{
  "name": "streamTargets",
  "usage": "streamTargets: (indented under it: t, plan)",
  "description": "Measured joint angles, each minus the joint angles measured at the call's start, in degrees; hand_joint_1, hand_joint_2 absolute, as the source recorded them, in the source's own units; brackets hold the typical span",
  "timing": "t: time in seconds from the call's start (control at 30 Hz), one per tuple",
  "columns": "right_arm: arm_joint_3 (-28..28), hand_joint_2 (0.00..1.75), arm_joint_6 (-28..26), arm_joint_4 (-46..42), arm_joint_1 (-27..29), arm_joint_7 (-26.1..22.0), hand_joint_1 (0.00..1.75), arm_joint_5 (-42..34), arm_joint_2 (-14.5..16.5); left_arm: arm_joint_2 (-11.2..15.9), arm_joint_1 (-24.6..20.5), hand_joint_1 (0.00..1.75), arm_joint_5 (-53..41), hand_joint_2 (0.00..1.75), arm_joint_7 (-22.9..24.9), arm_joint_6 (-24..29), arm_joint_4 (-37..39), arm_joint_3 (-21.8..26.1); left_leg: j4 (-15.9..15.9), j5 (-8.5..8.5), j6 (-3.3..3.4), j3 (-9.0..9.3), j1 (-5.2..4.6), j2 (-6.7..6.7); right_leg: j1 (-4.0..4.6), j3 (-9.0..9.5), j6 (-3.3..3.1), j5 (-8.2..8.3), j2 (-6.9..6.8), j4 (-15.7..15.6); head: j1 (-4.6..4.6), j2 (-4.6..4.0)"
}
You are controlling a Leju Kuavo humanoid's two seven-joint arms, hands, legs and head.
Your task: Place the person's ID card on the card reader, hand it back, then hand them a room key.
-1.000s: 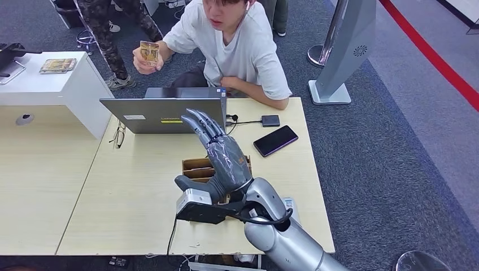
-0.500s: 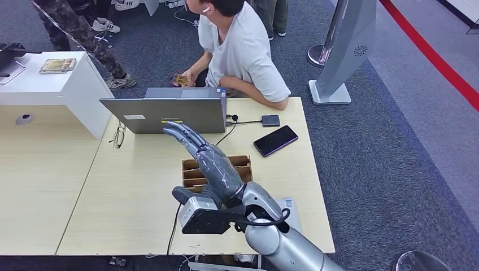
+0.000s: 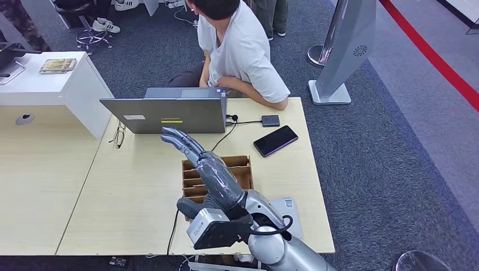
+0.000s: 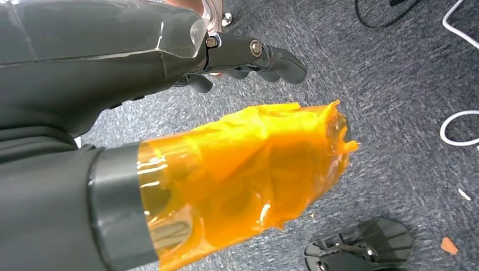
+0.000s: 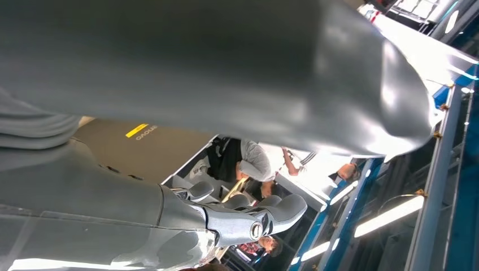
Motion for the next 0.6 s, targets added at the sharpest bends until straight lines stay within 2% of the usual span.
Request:
streamTargets:
  t: [0.3, 0.4, 0.43, 0.53, 0.6]
  plan:
    - [-0.19, 0.0, -0.55, -2.52, 5.3, -1.89, 0.0, -0.51, -3.92, -0.27, 1.75, 0.0, 2.65, 0.0, -1.98, 0.84, -0.05, 1.97, 0.0, -0.05, 0.02, -0.02, -0.01, 0.0, 0.0, 0.0, 0.01, -0.01, 0.0, -0.02, 0.01, 0.0]
    - [-0.57, 1.31, -1.97, -2.98, 7.38, -2.77, 0.0, 1.14, -5.13, -0.23, 2.71, 0.0, 3.33, 0.0, -3.34, 0.82, -0.05, 2.52, 0.0, -0.07, 0.02, -0.02, -0.01, 0.0, 0.0, 0.0, 0.02, -0.03, 0.0, -0.03, 0.0, 0.0]
    - [-0.77, 1.31, -2.69, -3.06, 8.06, -2.96, 0.0, 2.25, -5.43, -0.22, 3.02, 0.0, 3.66, 0.0, -3.79, 0.81, -0.05, 2.74, 0.0, -0.07, 0.03, -0.02, -0.01, 0.0, 0.0, 0.0, 0.02, -0.03, 0.0, -0.03, -0.01, 0.0]
    - [-1.51, 0.0, -4.3, -3.21, 9.94, -3.04, 0.0, 5.06, -6.15, -0.17, 3.71, 0.0, 4.91, 0.0, -4.52, 0.82, -0.05, 3.68, 0.0, -0.07, 0.03, -0.02, 0.0, 0.0, 0.0, -0.01, 0.02, -0.03, 0.0, -0.03, -0.01, 0.0]
    - [-1.92, 0.0, -4.81, -3.23, 10.91, -3.02, 0.0, 5.98, -6.47, -0.16, 3.97, 0.0, 5.63, 0.0, -4.75, 0.91, -0.05, 4.31, 0.0, -0.07, 0.02, -0.01, 0.0, 0.0, 0.0, 0.0, 0.02, -0.04, 0.0, -0.03, -0.01, 0.0]
